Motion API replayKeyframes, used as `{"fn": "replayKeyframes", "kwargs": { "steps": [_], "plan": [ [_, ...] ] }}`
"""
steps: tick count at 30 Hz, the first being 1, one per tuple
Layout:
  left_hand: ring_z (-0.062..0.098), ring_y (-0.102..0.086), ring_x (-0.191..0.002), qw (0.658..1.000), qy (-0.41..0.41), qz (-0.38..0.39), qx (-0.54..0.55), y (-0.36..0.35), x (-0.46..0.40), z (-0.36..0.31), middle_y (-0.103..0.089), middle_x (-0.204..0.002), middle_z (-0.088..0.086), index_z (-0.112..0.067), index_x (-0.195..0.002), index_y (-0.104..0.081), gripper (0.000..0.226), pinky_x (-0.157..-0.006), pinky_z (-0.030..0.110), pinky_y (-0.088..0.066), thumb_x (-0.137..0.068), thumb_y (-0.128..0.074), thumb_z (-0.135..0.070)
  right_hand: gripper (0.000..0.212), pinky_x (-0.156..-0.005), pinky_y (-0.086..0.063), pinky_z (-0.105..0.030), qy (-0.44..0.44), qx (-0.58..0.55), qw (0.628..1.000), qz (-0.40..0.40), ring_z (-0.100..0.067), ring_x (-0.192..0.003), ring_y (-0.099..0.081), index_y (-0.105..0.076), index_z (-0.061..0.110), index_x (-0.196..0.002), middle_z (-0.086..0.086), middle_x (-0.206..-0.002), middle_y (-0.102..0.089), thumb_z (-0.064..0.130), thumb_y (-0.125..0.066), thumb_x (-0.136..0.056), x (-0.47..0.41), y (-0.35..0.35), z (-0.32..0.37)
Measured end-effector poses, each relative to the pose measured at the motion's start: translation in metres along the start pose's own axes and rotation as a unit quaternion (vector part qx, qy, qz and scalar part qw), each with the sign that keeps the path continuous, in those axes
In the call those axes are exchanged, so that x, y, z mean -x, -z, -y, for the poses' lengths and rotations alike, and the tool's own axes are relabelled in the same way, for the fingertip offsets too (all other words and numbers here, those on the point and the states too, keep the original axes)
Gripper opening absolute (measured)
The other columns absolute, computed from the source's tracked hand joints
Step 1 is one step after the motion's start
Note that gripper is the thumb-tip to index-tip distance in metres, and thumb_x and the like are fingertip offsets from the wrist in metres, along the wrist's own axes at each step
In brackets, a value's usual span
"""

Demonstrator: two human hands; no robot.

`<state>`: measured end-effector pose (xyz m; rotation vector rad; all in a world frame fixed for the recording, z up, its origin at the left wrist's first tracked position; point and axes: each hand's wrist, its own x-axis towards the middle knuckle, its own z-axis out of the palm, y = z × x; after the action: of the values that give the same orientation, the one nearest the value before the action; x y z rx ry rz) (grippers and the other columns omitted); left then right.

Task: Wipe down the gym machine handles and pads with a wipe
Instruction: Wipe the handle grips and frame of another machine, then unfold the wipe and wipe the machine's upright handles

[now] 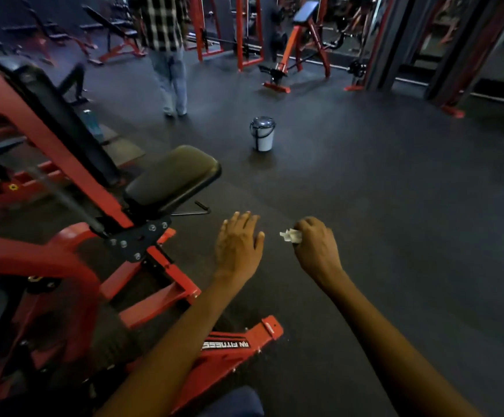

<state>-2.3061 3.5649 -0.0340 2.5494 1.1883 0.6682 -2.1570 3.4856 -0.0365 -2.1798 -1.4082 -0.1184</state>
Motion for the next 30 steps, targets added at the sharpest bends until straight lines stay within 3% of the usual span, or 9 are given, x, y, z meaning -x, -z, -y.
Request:
{"fn": "replayKeyframes", "kwargs": {
  "steps": [6,16,30],
  "plan": [
    [0.018,-0.020,-0.147,0.999,-0.007,0.047,-0.022,-0.058,-0.053,-0.044,-0.033,-0.155,0.002,-0.021,-0.147,-0.037,0.048,-0.120,0.034,-0.011,-0.101,-0.041,-0.036,0.003,-0.065,-0.044,-0.033,-0.025,-0.012,0.999,-0.027,-0.027,-0.074,-0.059,-0.064,0.006,-0.075,-0.007,-0.086,-0.062,0.004,-0.067,-0.075,-0.051,0.001,-0.087],
    [0.019,-0.028,-0.143,0.994,0.056,0.081,-0.039,-0.126,-0.263,-0.079,-0.040,-0.151,0.000,-0.020,-0.146,-0.038,0.048,-0.118,0.035,-0.021,-0.102,-0.039,-0.040,0.005,-0.073,-0.048,-0.037,0.028,0.005,1.000,0.010,-0.024,-0.080,-0.057,-0.065,0.007,-0.083,-0.007,-0.093,-0.061,0.004,-0.063,-0.079,-0.252,-0.009,-0.185],
    [0.018,-0.040,-0.134,0.971,0.217,0.045,-0.088,-0.178,-0.507,-0.028,-0.047,-0.145,0.000,-0.019,-0.143,-0.042,0.047,-0.113,0.036,-0.030,-0.101,-0.042,-0.039,0.005,-0.070,-0.044,-0.036,0.144,-0.071,0.982,0.099,-0.030,-0.080,-0.058,-0.063,0.005,-0.083,-0.011,-0.095,-0.062,0.008,-0.059,-0.082,-0.538,-0.120,-0.215]
  ]
}}
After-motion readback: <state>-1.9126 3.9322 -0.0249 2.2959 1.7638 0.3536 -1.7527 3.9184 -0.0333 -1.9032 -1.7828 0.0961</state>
